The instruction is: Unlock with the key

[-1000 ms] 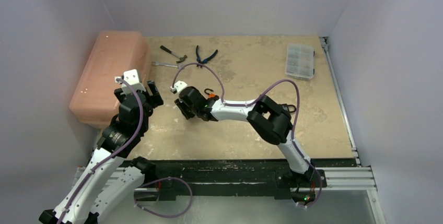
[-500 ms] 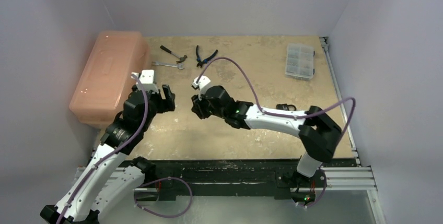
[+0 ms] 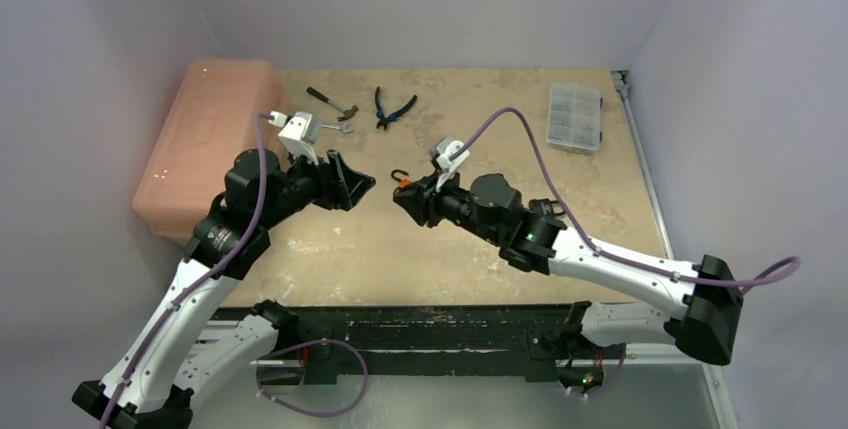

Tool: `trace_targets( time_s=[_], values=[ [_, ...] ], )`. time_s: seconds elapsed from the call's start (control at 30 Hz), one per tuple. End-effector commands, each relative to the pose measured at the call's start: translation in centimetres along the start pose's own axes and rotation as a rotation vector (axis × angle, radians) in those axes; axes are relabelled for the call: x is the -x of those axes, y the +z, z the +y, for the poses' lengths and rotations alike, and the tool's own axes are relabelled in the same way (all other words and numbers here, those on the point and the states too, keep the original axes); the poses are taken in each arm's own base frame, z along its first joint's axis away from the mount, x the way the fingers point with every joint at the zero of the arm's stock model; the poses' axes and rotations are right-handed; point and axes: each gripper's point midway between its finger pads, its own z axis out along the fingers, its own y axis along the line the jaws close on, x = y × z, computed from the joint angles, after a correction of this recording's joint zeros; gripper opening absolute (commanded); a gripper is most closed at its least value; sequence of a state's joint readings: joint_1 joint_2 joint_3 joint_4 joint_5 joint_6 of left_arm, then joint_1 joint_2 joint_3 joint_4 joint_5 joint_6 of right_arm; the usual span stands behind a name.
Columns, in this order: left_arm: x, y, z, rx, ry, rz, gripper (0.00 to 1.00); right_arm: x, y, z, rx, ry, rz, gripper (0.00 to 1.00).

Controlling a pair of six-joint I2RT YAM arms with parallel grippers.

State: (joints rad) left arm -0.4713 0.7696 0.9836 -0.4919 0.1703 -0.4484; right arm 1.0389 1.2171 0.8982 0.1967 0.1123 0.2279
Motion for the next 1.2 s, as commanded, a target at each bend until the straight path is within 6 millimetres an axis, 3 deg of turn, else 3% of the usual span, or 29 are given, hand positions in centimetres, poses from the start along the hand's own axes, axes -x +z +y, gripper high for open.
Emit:
trace_targets(
  time_s=[0.0, 0.23, 0.5, 0.8, 1.17],
  values=[
    [0.9, 0.2, -4.3, -0.215, -0.048, 0.045, 0.61, 3.0, -2.0, 0.7, 0.039, 0.004, -0.106, 0.18],
    [-0.6, 1.5, -6.9, -0.391, -0.131, 0.135, 0.56, 4.4, -3.6, 1.5, 0.085, -0.016, -0.137, 0.18],
    [-0.6, 2.0, -8.2, -0.458, -0.208, 0.182, 0.53, 4.7, -3.8, 1.0, 0.066, -0.049, -0.146, 0.18],
    [-2.5, 2.9, -8.2, -0.473, -0.265, 0.291, 0.51, 5.1, -4.0, 1.1, 0.079, -0.12, -0.155, 0.18],
    [-3.2, 3.8, -8.3, -0.484, -0.336, 0.345, 0.46, 5.5, -4.3, 1.9, 0.131, -0.183, -0.171, 0.18]
  ],
)
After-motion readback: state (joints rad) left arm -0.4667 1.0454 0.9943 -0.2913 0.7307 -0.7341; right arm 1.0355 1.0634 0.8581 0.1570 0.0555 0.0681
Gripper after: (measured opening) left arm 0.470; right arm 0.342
